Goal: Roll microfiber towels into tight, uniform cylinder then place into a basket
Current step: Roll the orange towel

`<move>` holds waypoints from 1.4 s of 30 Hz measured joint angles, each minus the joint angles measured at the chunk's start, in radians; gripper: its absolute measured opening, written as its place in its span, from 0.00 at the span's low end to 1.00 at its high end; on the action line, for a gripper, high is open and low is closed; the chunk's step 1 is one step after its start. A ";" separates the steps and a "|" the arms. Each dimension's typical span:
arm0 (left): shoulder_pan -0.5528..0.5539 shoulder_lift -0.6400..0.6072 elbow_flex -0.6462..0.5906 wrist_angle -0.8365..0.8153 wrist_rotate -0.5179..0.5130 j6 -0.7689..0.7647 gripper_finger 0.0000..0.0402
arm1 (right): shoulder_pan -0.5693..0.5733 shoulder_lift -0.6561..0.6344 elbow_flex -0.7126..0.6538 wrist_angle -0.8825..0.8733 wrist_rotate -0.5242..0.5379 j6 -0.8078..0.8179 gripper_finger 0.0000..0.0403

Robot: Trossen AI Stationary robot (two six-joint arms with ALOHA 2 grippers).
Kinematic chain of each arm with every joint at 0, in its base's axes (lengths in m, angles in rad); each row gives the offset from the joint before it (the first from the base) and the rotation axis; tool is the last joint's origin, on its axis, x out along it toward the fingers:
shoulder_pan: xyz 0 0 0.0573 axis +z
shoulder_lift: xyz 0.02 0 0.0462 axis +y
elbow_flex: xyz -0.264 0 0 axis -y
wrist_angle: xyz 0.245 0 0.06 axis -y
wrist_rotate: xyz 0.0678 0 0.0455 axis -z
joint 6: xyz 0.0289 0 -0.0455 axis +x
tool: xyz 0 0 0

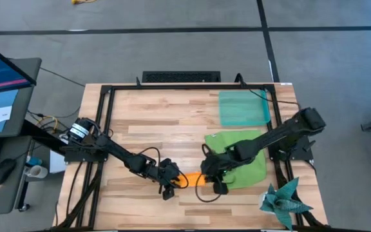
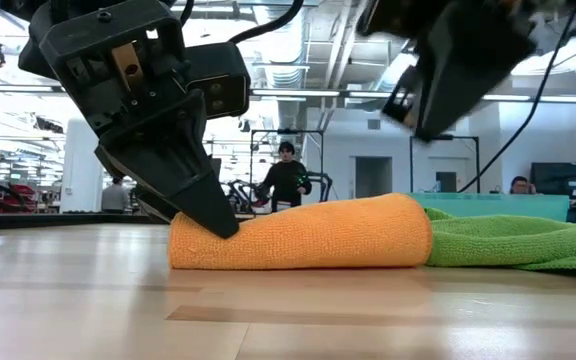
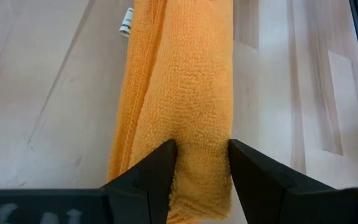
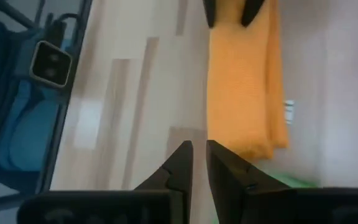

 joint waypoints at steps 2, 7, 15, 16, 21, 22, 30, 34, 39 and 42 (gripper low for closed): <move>0.000 0.000 0.000 -0.001 0.000 0.000 0.37 | 0.023 -0.054 0.001 -0.011 0.062 -0.017 0.18; 0.001 0.000 0.000 0.004 0.000 0.000 0.37 | 0.082 -0.117 -0.019 0.035 0.338 -0.028 0.18; 0.001 0.000 0.000 0.012 0.002 0.000 0.37 | 0.072 -0.019 -0.011 0.085 0.397 -0.024 0.21; 0.001 0.000 0.000 0.012 0.002 0.000 0.37 | 0.069 -0.005 -0.005 0.080 0.397 -0.024 0.23; 0.001 0.000 0.000 0.012 0.002 0.001 0.37 | 0.042 0.055 0.032 0.101 0.393 -0.023 0.38; 0.001 0.000 0.000 0.012 0.002 0.000 0.37 | 0.035 0.069 0.039 0.105 0.375 -0.023 0.41; 0.001 -0.001 0.000 0.013 0.002 0.000 0.37 | -0.017 0.194 0.097 0.118 0.196 -0.019 0.63; 0.001 -0.001 0.000 0.013 0.002 0.000 0.37 | -0.044 0.255 0.107 0.121 0.137 0.010 0.64; 0.001 -0.001 0.000 0.014 0.002 0.000 0.37 | -0.067 0.315 0.115 0.135 -0.003 0.048 0.65; 0.000 -0.001 0.000 0.017 -0.004 0.011 0.37 | -0.078 0.345 0.119 0.136 -0.083 0.072 0.65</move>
